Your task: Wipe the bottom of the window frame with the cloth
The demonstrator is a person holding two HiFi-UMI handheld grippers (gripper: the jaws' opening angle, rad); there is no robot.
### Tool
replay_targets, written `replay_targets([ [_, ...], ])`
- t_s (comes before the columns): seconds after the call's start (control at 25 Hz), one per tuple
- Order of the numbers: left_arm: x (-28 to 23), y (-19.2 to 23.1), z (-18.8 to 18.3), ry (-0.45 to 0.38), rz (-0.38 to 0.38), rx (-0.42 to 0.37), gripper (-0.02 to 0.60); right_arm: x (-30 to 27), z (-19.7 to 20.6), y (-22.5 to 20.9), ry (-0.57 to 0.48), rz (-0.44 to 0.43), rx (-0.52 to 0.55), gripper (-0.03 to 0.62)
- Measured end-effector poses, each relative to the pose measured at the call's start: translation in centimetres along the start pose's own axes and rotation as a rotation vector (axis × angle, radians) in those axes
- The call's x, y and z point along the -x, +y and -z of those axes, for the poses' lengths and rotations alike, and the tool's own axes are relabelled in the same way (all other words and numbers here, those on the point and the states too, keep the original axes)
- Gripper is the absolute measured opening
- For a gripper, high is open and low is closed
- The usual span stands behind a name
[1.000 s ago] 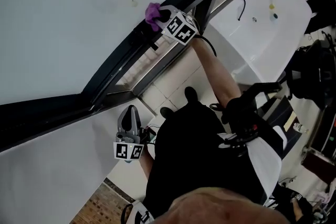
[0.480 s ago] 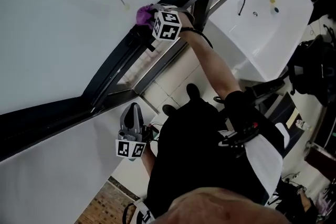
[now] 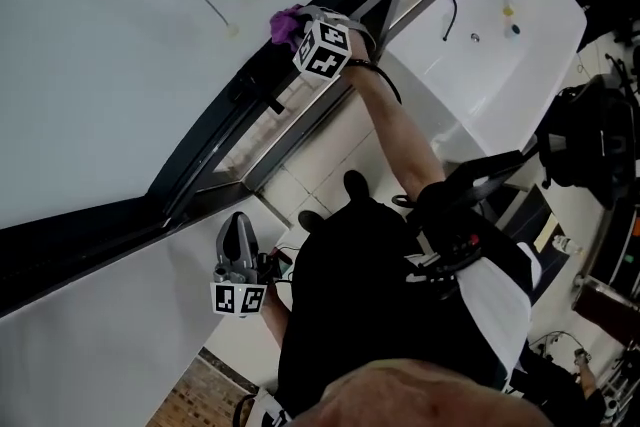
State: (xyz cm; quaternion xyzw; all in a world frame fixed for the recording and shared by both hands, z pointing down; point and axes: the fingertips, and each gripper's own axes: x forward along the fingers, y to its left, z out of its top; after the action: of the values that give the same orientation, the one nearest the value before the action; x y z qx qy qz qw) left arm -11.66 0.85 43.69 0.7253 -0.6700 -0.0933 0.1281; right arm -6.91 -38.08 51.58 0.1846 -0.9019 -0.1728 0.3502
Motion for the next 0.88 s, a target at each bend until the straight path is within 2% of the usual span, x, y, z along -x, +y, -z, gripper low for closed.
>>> replay_targets([
  [0.04,0.1,0.1,0.0,0.0,-0.006,0.003,0.0,0.3,-0.5,0.5,0.009,0.015,0.012,0.061],
  [0.16,-0.1,0.1,0.4,0.01,-0.017,0.01,0.0,-0.2,-4.0,5.4,-0.107,-0.12,0.065,0.061],
  [0.24,-0.3,-0.3,0.5,0.019,-0.02,0.0,0.0,-0.8,-3.4,5.1,-0.143,-0.153,0.053,0.061],
  [0.44,-0.3,0.0,0.2,0.018,-0.039,-0.012,0.0,-0.4,4.4,-5.9,-0.049,-0.008,-0.086,0.061],
  [0.52,-0.3,0.1,0.4,0.02,-0.043,-0.008,0.0,0.4,5.9,-8.4,0.018,0.06,-0.092,0.061],
  [0.6,-0.5,0.1,0.6,0.027,-0.04,-0.003,0.0,0.9,5.4,-7.2,0.068,0.096,-0.027,0.061],
  [0.72,-1.4,-0.3,0.9,0.035,-0.028,-0.002,0.0,-0.2,1.5,-1.0,-0.026,0.008,0.164,0.061],
  [0.76,-1.8,-0.6,0.9,0.039,-0.019,-0.008,0.0,-0.6,1.5,-0.8,-0.049,0.007,0.178,0.061],
  [0.8,-2.1,-0.9,0.8,0.042,-0.009,-0.016,0.0,-0.7,2.4,-2.0,-0.052,0.029,0.147,0.061],
  [0.88,-2.6,-1.3,0.6,0.045,0.008,-0.031,0.0,-0.4,6.3,-7.3,0.015,0.15,0.05,0.061],
])
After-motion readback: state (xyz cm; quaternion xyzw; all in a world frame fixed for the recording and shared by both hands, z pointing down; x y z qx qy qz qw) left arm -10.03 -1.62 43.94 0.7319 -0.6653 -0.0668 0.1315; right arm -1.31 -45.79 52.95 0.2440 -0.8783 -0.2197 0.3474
